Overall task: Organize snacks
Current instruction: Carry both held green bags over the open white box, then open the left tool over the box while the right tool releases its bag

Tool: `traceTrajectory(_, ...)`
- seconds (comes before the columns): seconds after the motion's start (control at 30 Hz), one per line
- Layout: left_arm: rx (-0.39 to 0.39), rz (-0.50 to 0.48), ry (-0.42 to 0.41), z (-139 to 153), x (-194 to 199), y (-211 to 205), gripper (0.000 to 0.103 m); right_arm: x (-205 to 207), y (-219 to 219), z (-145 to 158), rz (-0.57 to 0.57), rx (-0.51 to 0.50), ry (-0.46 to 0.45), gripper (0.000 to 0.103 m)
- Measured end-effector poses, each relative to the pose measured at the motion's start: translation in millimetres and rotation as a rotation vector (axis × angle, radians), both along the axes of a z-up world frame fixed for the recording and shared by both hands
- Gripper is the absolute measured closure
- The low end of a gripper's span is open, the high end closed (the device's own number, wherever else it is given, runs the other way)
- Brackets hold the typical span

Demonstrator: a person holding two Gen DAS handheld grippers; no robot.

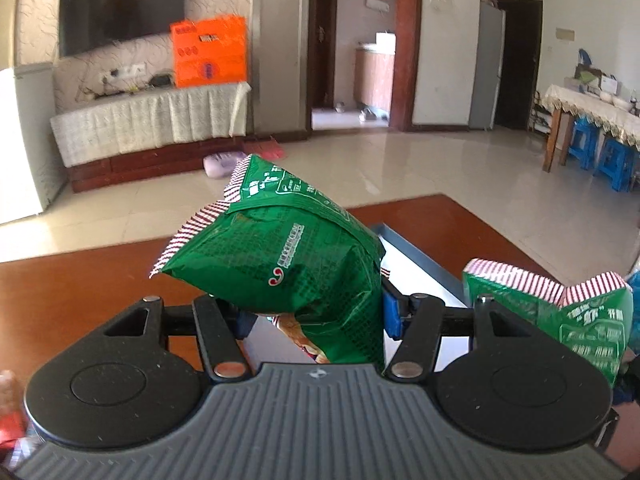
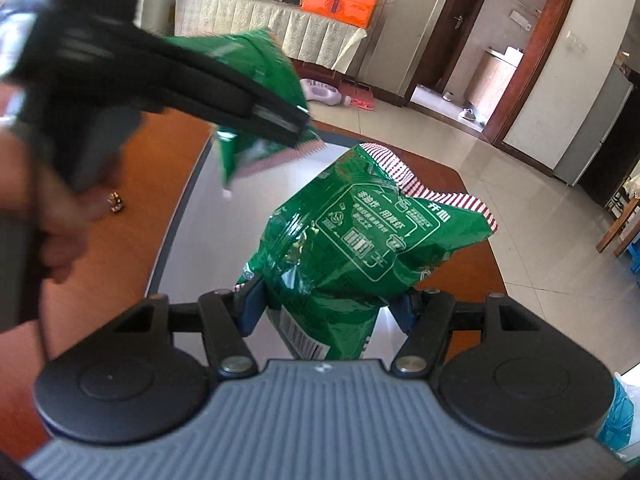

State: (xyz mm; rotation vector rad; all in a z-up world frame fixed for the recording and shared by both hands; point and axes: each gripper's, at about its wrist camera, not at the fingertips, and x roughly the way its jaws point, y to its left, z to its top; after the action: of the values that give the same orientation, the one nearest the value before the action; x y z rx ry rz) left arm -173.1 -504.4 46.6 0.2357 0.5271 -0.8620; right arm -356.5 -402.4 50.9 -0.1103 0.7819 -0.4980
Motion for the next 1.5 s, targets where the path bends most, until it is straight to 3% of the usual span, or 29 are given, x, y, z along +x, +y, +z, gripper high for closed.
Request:
traceTrajectory(0.1, 0.039, -0.009, -0.004, -14.9, -0.8, -18.7, 0.035, 1.8, -0.7, -4.0, 0.004, 0.000, 0.023, 0.037)
traceTrajectory(0.27, 0.023, 0.037, 0.015, -26.5, 9.6, -18.6, 0.015, 5.0, -10.3, 0.3, -0.008, 0.022, 0.015, 0.037)
traceTrajectory(0.47, 0.023, 0.040, -0.018, -16.8, 9.7, 15.3, 0.010, 4.3, -13.5, -0.5, -0.011, 0.027, 0.009, 0.037)
traceTrajectory(0.7, -0.060, 0.045, -0.089, 15.3, -36.2, 86.7, 0.007, 3.8, -15.8, -1.8, -0.023, 0.037, 0.001, 0.037)
traceTrajectory(0.93, -0.079, 0.052, -0.108, 38.0, -68.5, 137.3, 0.007, 2.0, -14.4, -0.6, 0.025, 0.079, -0.022, 0.037)
traceTrajectory(1.1, -0.081, 0.052, -0.094, 44.0, -90.6, 173.4, 0.007, 0.0, -10.8, 0.6, 0.030, 0.067, 0.007, 0.032)
traceTrajectory(1.3, -0.089, 0.059, -0.088, 45.0, -118.6, 219.9, 0.006, -5.4, -7.5, 0.3, 0.030, -0.026, 0.054, 0.026)
traceTrajectory(1.5, -0.068, 0.093, -0.087, 33.6, -134.7, 260.1, 0.006, -18.6, -11.4, 17.8, 0.014, -0.008, -0.021, 0.025)
